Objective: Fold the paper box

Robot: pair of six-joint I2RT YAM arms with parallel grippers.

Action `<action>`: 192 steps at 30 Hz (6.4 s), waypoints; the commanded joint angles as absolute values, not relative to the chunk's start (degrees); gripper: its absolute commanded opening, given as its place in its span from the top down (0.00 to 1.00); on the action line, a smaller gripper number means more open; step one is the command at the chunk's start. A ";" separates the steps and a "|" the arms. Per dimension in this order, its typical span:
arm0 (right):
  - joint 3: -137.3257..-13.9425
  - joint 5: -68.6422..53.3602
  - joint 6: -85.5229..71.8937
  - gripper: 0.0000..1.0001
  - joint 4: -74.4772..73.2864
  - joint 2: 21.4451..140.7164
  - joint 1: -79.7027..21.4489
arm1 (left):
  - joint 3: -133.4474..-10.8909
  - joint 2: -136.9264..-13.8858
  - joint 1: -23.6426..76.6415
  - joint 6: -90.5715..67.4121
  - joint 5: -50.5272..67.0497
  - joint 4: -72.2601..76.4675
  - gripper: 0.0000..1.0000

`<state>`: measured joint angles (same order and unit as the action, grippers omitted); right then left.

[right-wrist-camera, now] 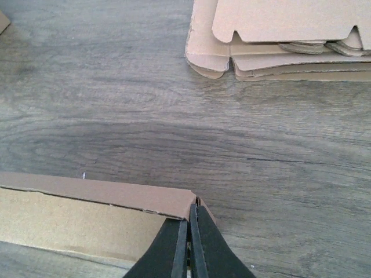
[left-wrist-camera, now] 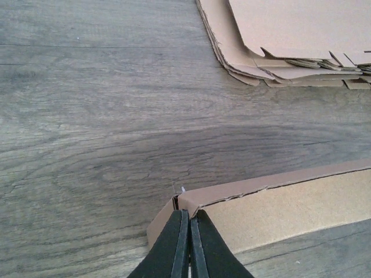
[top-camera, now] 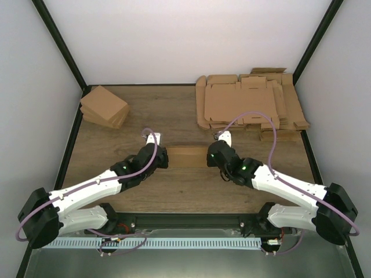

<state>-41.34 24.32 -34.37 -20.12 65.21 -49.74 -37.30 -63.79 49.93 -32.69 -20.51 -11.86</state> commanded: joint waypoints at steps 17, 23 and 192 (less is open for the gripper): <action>-28.60 24.53 -37.60 0.99 -15.85 64.15 -53.10 | -27.47 -58.46 52.73 -37.97 -24.91 -9.49 0.96; -29.66 24.36 -36.97 0.99 -16.93 64.98 -53.08 | -32.35 -56.83 52.53 -39.57 -23.66 -15.57 0.76; -33.72 -14.80 -81.25 0.72 -10.80 62.33 -30.76 | -28.00 -63.79 31.37 -87.63 10.16 -0.03 0.68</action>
<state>-35.40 -14.79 -81.01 -10.31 61.12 -31.29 -28.60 -62.26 31.48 -88.05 11.00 4.01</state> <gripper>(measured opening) 0.329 0.338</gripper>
